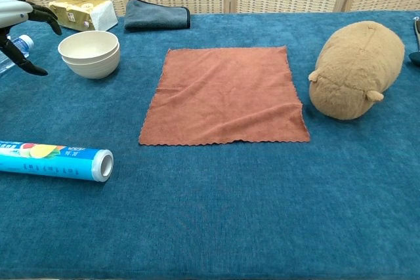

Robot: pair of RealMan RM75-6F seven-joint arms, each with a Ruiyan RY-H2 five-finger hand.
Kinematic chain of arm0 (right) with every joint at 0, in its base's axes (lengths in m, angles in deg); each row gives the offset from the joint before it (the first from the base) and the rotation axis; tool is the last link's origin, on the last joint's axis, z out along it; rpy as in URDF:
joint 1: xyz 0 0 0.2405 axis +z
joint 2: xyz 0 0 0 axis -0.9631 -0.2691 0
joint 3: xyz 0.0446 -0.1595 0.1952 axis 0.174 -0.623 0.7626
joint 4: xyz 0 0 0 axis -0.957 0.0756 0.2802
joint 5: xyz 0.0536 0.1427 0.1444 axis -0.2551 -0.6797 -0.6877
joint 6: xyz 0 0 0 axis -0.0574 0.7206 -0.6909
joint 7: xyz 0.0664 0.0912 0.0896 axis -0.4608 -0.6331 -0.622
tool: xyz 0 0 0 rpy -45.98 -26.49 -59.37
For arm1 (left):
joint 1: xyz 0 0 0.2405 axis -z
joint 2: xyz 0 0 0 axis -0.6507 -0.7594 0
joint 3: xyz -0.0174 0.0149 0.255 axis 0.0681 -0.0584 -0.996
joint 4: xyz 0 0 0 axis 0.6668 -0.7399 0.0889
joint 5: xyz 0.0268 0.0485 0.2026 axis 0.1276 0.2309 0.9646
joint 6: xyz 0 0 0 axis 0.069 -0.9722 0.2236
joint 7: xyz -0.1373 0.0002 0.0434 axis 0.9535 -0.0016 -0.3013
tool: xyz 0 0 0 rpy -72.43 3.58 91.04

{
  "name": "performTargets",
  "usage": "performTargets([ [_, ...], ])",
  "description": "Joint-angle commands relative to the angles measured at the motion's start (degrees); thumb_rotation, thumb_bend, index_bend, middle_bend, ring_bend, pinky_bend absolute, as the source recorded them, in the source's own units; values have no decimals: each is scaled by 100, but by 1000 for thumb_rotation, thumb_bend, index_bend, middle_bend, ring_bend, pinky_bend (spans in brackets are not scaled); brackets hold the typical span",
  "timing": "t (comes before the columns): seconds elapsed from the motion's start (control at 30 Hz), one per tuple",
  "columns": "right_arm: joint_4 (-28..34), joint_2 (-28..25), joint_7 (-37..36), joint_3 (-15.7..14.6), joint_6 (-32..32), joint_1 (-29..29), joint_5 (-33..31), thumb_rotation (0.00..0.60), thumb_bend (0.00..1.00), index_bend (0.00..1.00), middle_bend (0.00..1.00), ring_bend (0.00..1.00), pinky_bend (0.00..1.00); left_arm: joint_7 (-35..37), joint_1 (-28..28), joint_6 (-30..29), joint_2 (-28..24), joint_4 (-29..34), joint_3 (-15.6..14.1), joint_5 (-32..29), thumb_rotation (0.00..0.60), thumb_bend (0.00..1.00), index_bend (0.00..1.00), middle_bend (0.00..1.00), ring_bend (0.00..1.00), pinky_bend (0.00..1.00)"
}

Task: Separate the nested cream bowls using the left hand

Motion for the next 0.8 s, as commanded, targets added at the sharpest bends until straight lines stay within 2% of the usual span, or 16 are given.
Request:
performTargets([
  [0.03, -18, -4, -25, 10, -1, 1, -18, 600, 350, 311, 88, 40, 169, 96, 87, -7, 146, -99, 6, 60, 448, 114, 248, 197, 5, 0],
  [0.23, -44, 4, -52, 10, -31, 14, -29, 600, 352, 311, 88, 40, 169, 283, 138, -212, 308, -218, -43, 339, 486, 121, 248, 245, 29, 0],
  [0.53, -27, -1, -43, 13, -25, 11, -43, 600, 352, 311, 88, 39, 169, 494, 249, -203, 418, -288, -61, 450, 501, 123, 249, 262, 38, 0],
  [0.8, -33, -9, -61, 21, -24, 13, -53, 600, 351, 311, 87, 34, 169, 519, 290, -218, 527, -339, -86, 436, 512, 125, 262, 262, 85, 25],
])
